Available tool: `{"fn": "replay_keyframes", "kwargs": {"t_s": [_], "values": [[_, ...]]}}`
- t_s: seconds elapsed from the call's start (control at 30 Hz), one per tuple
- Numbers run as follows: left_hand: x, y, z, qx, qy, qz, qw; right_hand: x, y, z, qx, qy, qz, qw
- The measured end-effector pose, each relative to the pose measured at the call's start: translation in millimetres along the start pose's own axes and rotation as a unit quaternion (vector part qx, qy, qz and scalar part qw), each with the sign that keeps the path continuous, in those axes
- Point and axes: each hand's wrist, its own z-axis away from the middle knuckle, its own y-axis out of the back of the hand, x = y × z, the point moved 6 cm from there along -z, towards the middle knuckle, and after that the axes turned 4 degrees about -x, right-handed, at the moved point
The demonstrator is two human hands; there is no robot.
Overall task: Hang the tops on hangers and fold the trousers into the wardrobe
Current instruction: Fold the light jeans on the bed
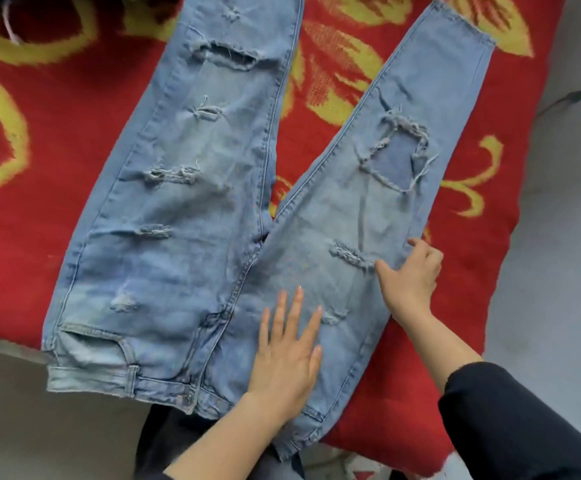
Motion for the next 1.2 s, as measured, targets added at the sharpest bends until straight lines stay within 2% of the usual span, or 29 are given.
{"fn": "replay_keyframes", "kwargs": {"t_s": [0.17, 0.27, 0.37, 0.43, 0.53, 0.73, 0.83, 0.93, 1.03, 1.13, 1.2], "values": [[32.8, -47.7, 35.0, -0.140, 0.117, 0.071, 0.981, 62.6, -17.5, 39.3, -0.040, -0.115, -0.105, 0.987], [39.6, -60.3, 30.4, -0.170, 0.139, 0.090, 0.971, 59.0, -24.8, 41.9, -0.090, -0.139, -0.174, 0.971], [41.5, -60.0, 27.7, -0.178, 0.144, 0.080, 0.970, 36.7, -27.7, 39.5, -0.140, -0.144, -0.288, 0.936], [41.5, -57.1, 28.1, -0.182, 0.151, 0.071, 0.969, 20.3, -25.3, 37.5, -0.162, -0.140, -0.317, 0.924], [39.6, -42.6, 31.1, -0.178, 0.172, 0.093, 0.964, 1.1, -20.9, 37.9, -0.201, -0.129, -0.314, 0.919], [-25.5, 13.1, 39.3, -0.171, 0.206, 0.278, 0.922, -24.8, 2.5, 20.3, -0.161, -0.114, -0.239, 0.951], [-77.2, 47.3, 44.0, -0.155, 0.189, 0.380, 0.892, -77.8, 7.7, 19.8, -0.163, -0.045, -0.195, 0.966], [-126.3, 81.0, 53.0, -0.145, 0.191, 0.441, 0.865, -158.7, 12.2, 29.7, -0.116, 0.078, -0.140, 0.980], [-179.8, 104.3, 64.3, -0.097, 0.241, 0.491, 0.832, -241.6, 1.3, 49.3, -0.090, 0.181, -0.079, 0.976], [-242.6, 117.1, 78.7, 0.026, 0.307, 0.486, 0.818, -301.1, -33.4, 73.3, -0.138, 0.238, -0.095, 0.957], [-282.1, 110.1, 90.3, 0.076, 0.353, 0.413, 0.836, -319.1, -66.1, 92.0, -0.204, 0.269, -0.067, 0.939]]}}
